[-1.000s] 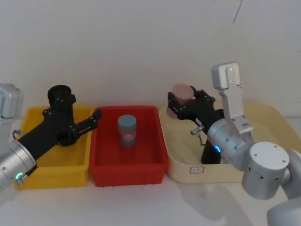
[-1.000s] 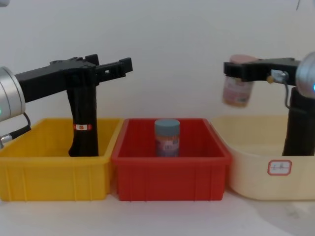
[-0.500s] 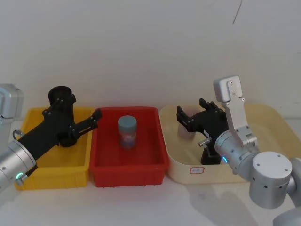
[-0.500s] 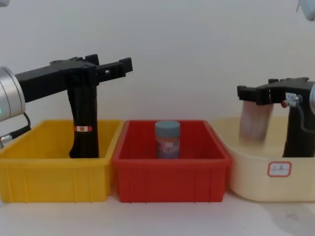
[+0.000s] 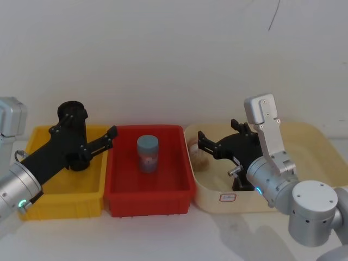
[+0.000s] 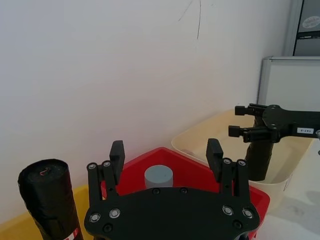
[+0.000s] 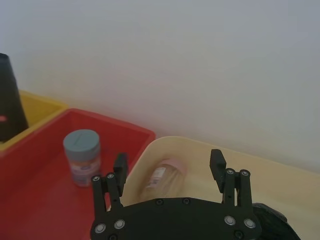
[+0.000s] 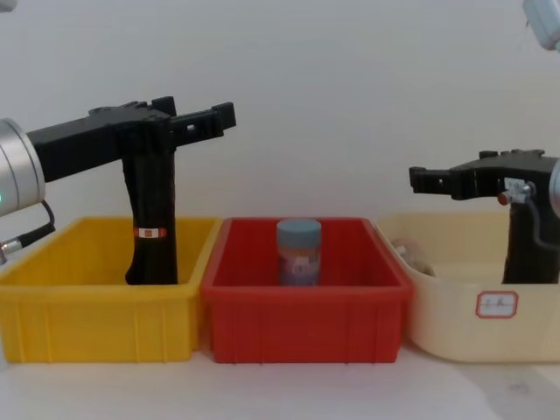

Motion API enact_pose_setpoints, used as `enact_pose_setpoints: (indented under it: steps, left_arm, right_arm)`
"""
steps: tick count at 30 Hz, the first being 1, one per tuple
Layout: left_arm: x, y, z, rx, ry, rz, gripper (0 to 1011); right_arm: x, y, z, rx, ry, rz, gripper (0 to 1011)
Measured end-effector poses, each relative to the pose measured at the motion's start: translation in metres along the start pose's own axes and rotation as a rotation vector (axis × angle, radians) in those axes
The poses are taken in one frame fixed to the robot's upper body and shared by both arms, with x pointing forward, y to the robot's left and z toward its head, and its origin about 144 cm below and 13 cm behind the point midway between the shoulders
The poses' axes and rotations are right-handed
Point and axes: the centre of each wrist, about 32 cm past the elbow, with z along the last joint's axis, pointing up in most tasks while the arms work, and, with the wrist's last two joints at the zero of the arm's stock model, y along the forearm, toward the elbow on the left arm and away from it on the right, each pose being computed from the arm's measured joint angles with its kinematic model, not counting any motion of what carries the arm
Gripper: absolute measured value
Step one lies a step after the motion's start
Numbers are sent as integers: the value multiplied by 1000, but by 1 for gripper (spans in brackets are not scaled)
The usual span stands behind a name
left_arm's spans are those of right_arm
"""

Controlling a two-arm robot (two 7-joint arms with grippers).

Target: Pick up the garbage bag with the one hand and transfer it to the other hand.

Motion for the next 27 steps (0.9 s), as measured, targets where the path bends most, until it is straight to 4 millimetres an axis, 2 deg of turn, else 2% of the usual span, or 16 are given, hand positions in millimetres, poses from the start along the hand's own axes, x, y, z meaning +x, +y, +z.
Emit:
enact_pose_setpoints:
  steps: [9, 27]
  left_arm:
    - [0, 0, 0, 0, 0, 0, 1002]
    - [0, 0, 0, 0, 0, 0, 1001]
  right_arm:
    - [-5, -9, 4, 24, 29, 53, 1001]
    - [-30, -34, 15, 71, 75, 170, 1001]
